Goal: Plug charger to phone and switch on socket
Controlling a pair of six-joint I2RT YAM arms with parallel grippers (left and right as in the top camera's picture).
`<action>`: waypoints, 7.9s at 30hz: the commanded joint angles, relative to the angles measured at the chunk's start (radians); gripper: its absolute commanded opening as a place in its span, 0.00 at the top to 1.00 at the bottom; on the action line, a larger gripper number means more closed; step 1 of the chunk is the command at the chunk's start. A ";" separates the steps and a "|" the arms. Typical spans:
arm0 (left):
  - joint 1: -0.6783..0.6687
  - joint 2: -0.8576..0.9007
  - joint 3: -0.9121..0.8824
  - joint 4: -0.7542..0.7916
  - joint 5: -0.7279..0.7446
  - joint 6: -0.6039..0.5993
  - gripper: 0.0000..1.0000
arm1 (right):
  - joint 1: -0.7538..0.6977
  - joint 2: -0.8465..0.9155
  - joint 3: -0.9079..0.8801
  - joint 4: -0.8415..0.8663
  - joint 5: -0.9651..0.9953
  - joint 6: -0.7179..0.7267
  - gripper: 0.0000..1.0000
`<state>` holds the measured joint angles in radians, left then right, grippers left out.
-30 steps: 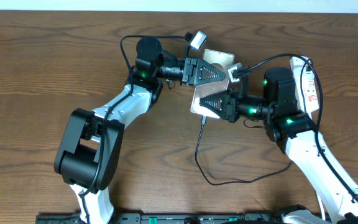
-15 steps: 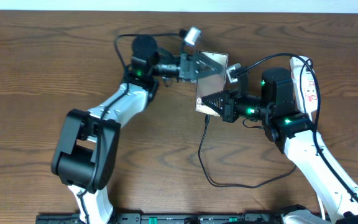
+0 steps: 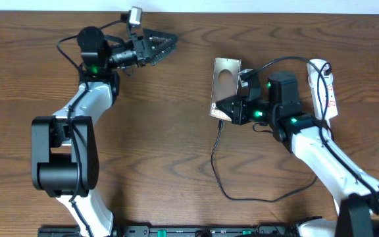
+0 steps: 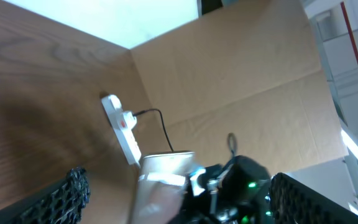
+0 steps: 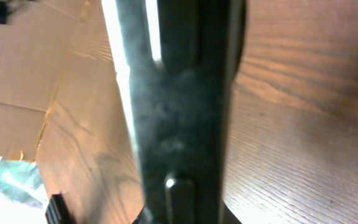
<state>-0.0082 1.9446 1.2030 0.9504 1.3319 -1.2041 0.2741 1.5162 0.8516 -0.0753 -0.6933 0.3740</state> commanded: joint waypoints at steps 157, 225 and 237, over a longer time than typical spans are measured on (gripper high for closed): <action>0.027 -0.018 0.011 0.009 0.003 0.007 0.07 | -0.755 0.450 0.486 -0.249 0.664 -0.276 0.01; 0.027 -0.018 0.011 0.009 0.003 0.007 0.07 | -0.717 0.618 0.685 -0.554 0.581 -0.349 0.01; 0.027 -0.018 0.011 0.009 0.003 0.007 0.07 | -0.716 0.618 0.576 -0.478 0.574 -0.349 0.01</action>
<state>0.0162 1.9450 1.2030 0.9508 1.3319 -1.2041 -0.4618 2.1174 1.4906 -0.5381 -0.0902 0.0410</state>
